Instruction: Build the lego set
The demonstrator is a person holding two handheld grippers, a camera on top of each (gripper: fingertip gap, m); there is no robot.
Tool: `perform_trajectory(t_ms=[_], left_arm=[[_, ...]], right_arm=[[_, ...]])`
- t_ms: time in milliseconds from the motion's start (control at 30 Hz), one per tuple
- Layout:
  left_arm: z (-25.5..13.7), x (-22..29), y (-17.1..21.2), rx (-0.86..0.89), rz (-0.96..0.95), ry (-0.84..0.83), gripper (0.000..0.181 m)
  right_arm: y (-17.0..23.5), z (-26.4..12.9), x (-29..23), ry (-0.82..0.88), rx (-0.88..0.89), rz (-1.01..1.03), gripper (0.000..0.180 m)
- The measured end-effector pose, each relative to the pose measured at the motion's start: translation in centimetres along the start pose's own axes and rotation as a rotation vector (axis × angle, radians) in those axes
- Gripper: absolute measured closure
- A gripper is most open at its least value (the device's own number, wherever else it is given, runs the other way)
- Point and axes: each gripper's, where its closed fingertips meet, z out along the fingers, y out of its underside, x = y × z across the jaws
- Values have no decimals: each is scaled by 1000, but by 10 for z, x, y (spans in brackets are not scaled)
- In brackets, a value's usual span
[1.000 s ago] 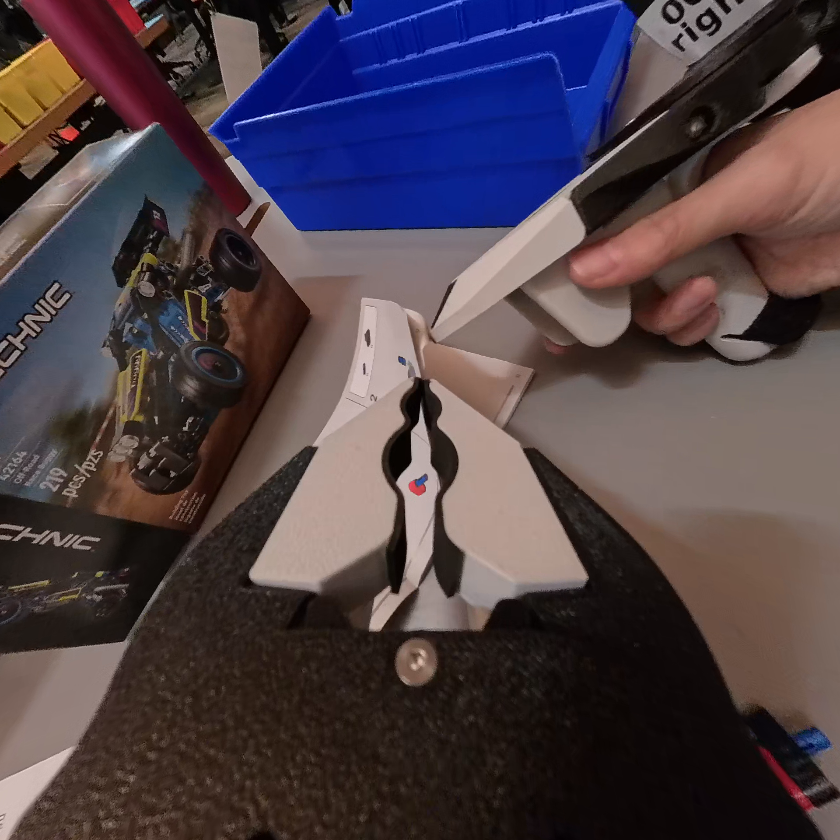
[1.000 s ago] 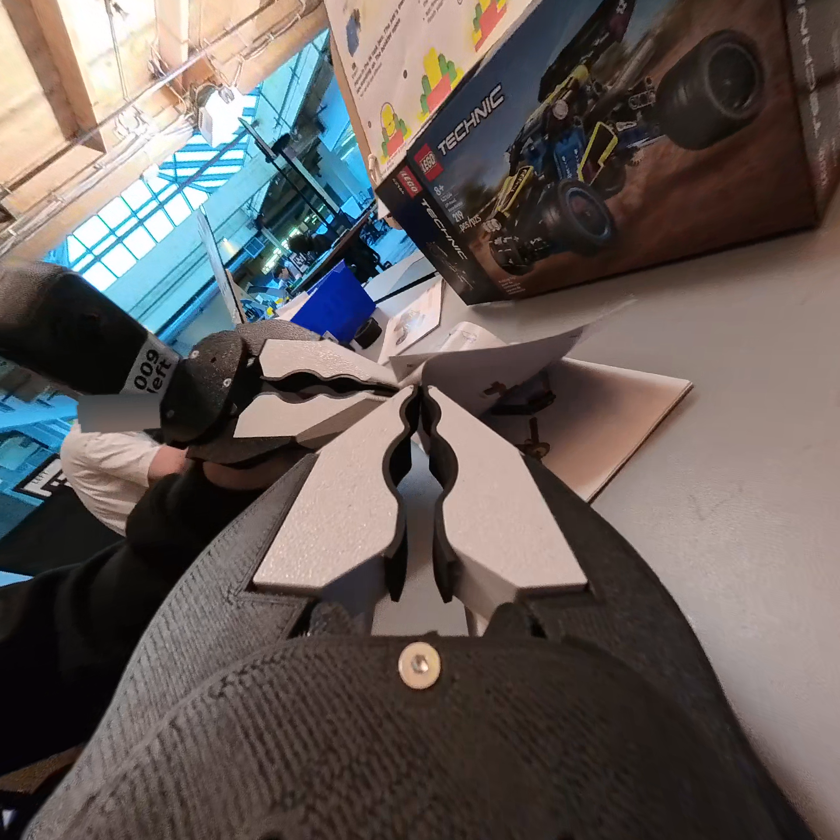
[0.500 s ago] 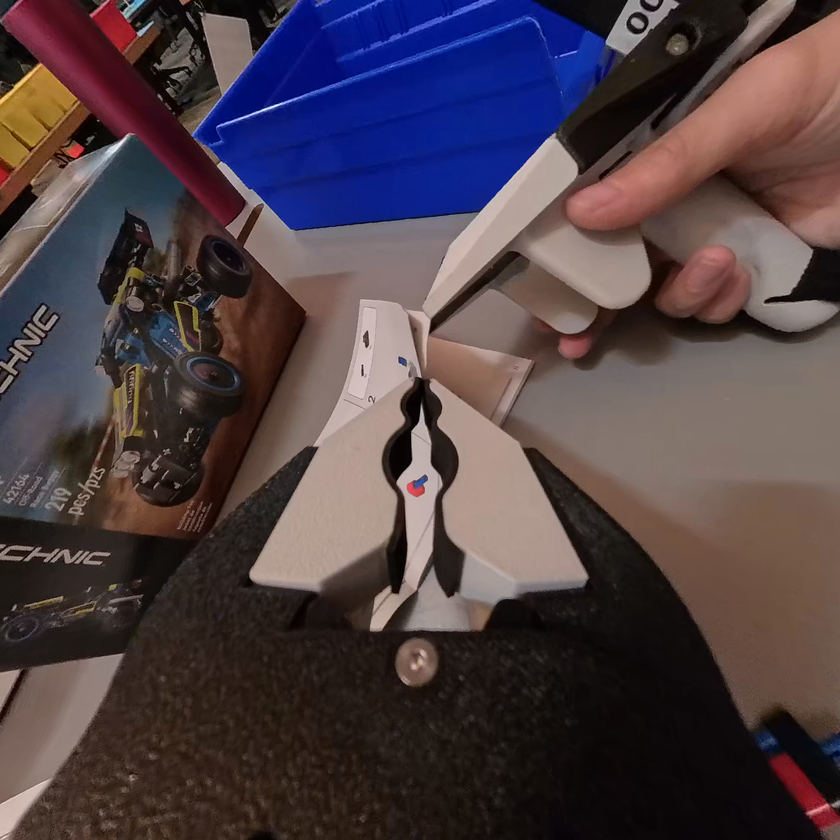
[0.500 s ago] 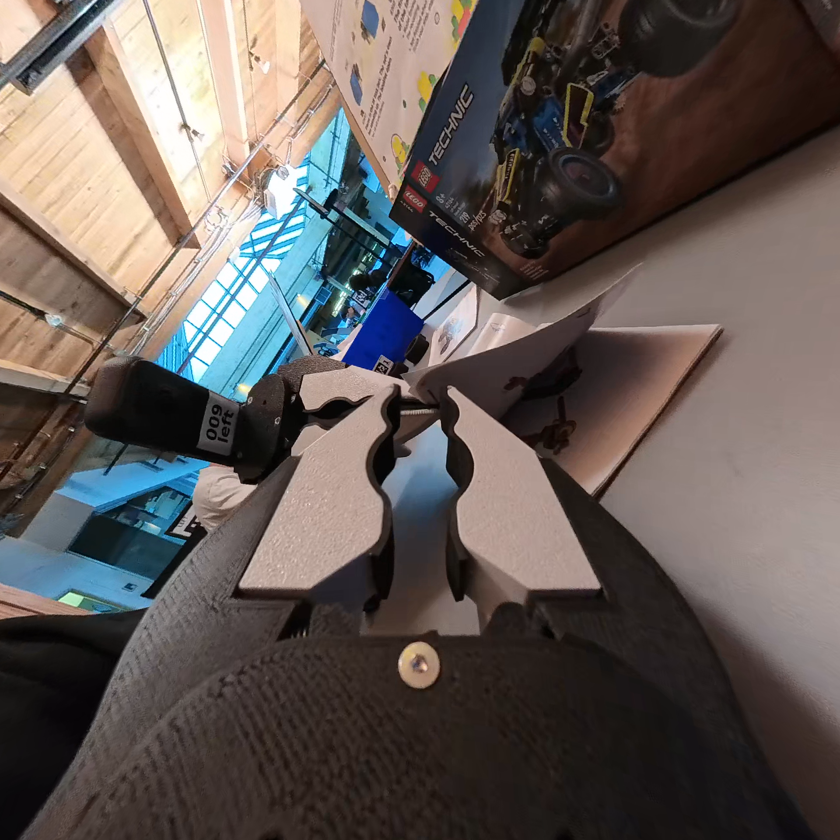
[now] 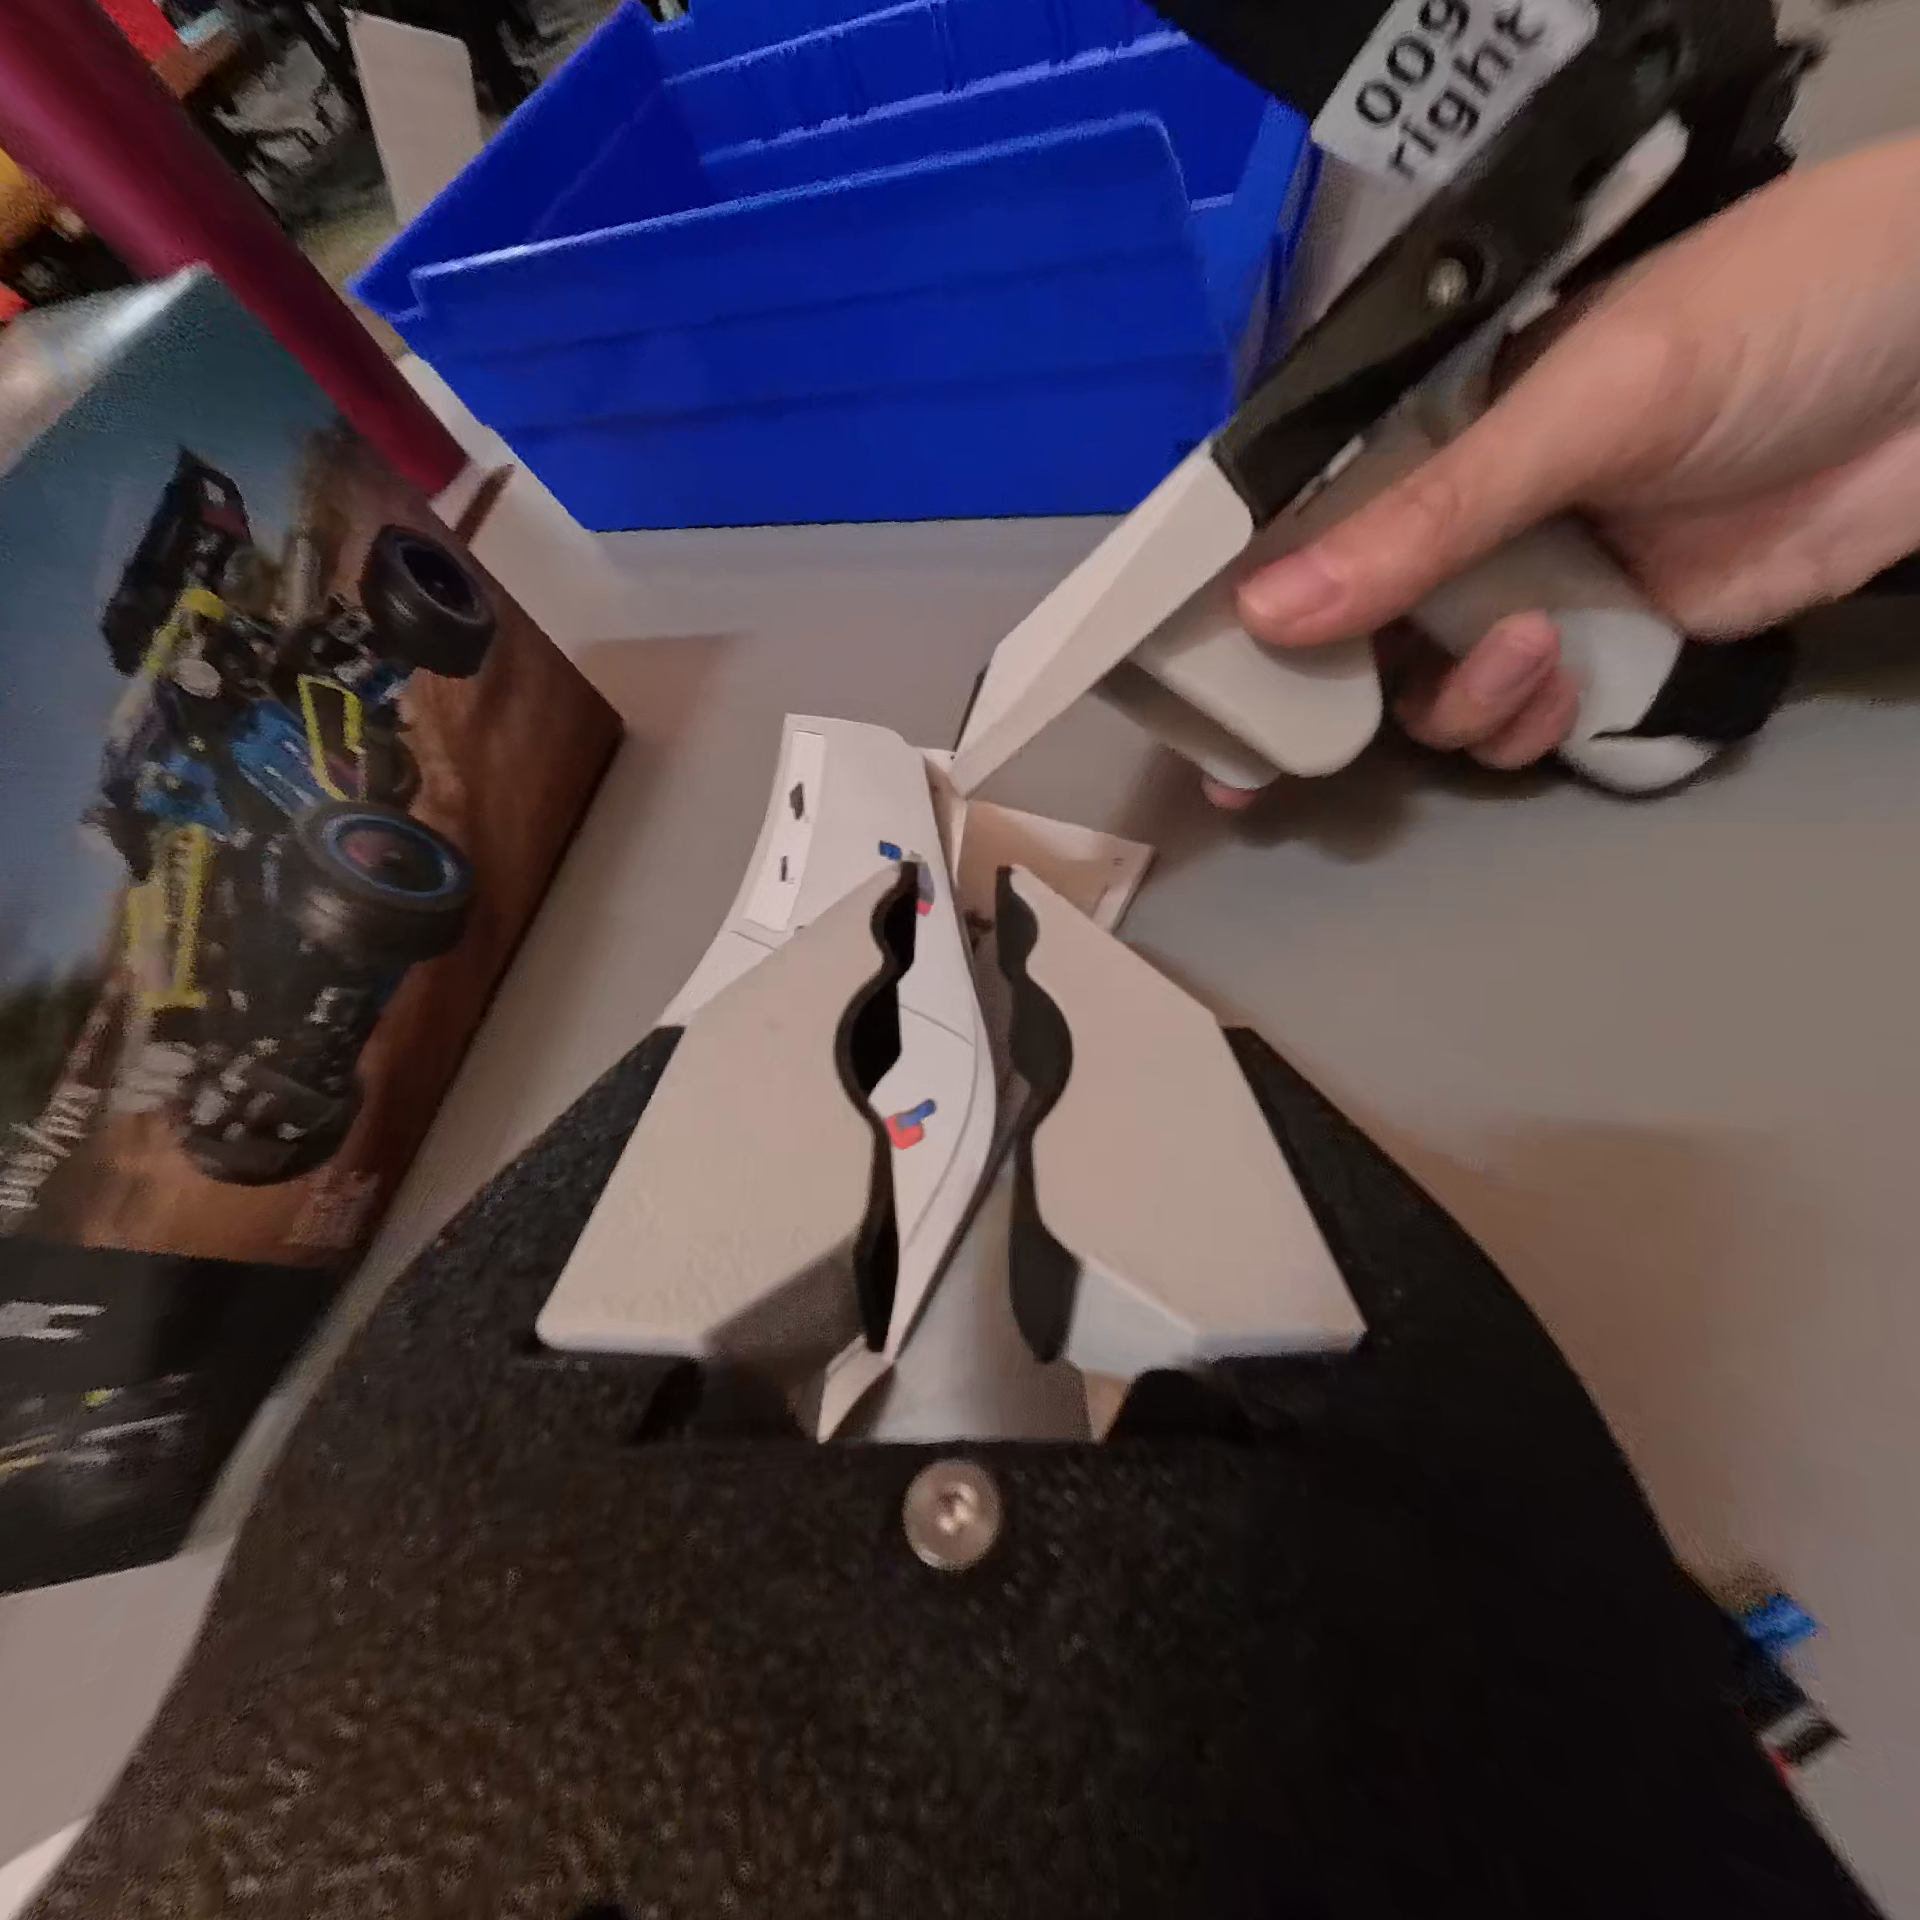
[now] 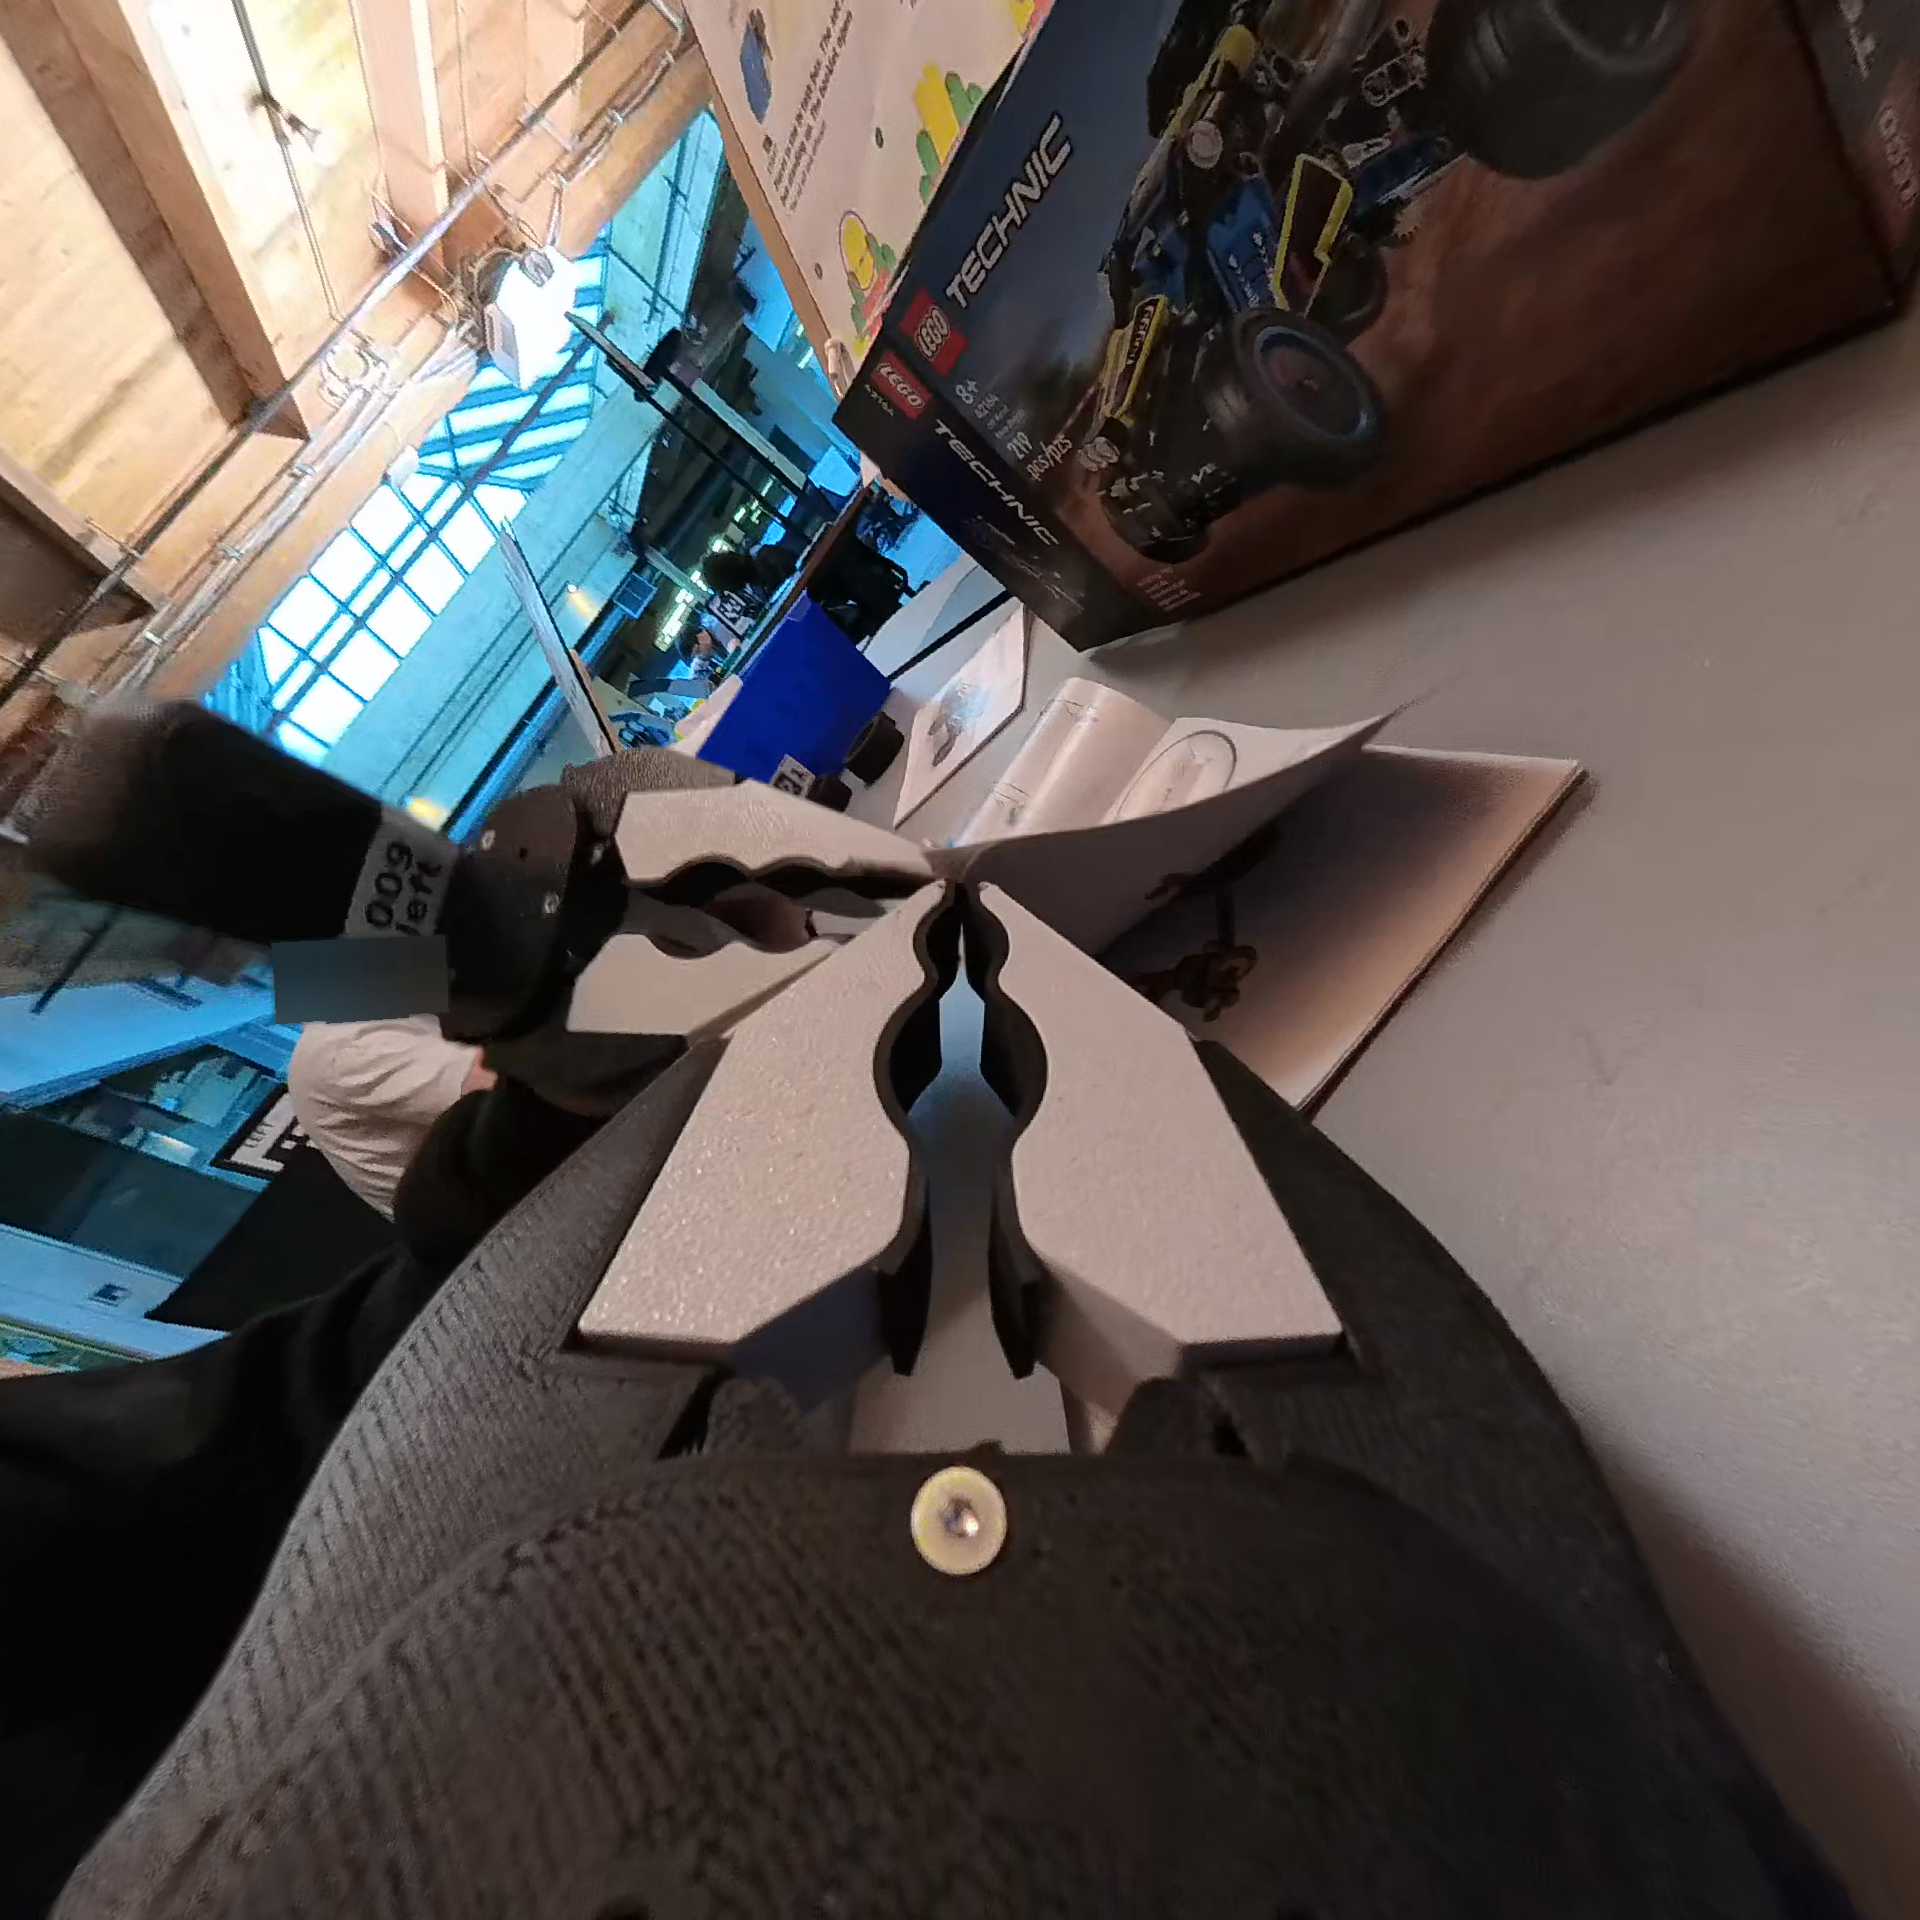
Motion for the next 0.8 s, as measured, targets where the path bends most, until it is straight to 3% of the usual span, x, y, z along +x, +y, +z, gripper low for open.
perform_trajectory(t_ms=[133, 500, 800], left_arm=[[-1, 1, -3, 29, -137, 70, 166], [5, -3, -11, 47, -188, 94, 181], [5, 8, -14, 35, -3, 51, 181]], right_arm=[[4, 2, -1, 18, -30, -63, 180], [7, -3, 2, 45, -82, -112, 180], [15, -13, 8, 133, -166, -242, 180]])
